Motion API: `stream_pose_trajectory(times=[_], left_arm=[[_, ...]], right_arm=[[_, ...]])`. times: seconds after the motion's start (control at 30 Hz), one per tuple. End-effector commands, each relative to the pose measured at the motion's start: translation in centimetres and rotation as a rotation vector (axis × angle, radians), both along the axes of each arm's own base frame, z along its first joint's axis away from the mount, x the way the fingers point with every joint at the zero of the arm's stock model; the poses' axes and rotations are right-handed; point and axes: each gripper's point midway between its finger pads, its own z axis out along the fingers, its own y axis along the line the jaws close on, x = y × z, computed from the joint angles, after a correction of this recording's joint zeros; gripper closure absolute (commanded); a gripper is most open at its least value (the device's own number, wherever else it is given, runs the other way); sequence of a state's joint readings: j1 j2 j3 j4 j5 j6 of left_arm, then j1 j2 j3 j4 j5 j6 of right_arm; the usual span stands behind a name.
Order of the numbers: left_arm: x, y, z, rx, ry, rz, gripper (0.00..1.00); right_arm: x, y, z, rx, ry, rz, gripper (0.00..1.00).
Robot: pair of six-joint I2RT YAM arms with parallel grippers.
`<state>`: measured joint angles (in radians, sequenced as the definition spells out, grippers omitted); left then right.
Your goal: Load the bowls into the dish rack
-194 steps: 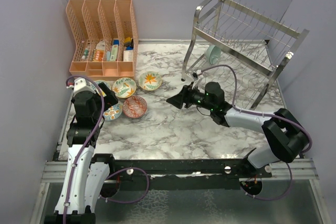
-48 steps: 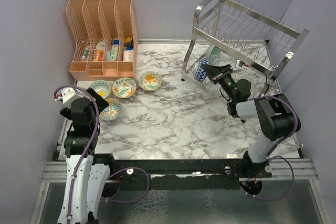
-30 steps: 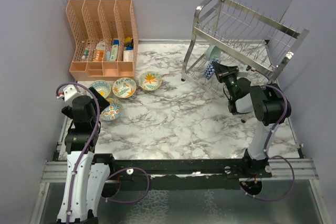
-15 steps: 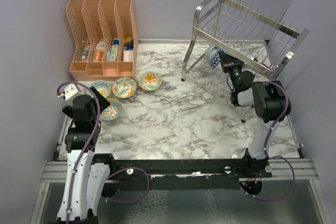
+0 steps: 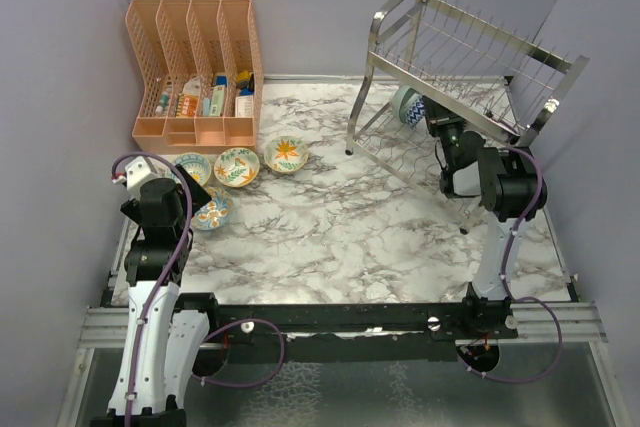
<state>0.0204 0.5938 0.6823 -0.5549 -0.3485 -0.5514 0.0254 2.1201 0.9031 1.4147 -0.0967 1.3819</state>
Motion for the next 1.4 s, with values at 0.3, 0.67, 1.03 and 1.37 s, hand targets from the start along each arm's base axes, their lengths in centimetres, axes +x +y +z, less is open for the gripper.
stream_pose_trajectory(times=[0.3, 0.67, 1.03, 1.37], left_arm=[[0.6, -0.3, 0.7, -0.005, -0.018, -0.025, 0.01], [0.6, -0.3, 0.7, -0.005, -0.021, -0.026, 0.01], [0.5, -0.3, 0.8, -0.004, -0.024, -0.026, 0.01], [0.6, -0.3, 0.8, -0.004, -0.023, -0.028, 0.01]], right_arm=[[-1.3, -1.9, 6.1, 0.044, -0.332, -0.041, 0.93], [-0.6, -1.0, 6.9, 0.060, -0.372, 0.026, 0.97], [-0.3, -1.0, 4.9, 0.088, -0.323, 0.032, 0.95], [-0.8, -1.5, 2.4, 0.077, -0.253, -0.006, 0.77]])
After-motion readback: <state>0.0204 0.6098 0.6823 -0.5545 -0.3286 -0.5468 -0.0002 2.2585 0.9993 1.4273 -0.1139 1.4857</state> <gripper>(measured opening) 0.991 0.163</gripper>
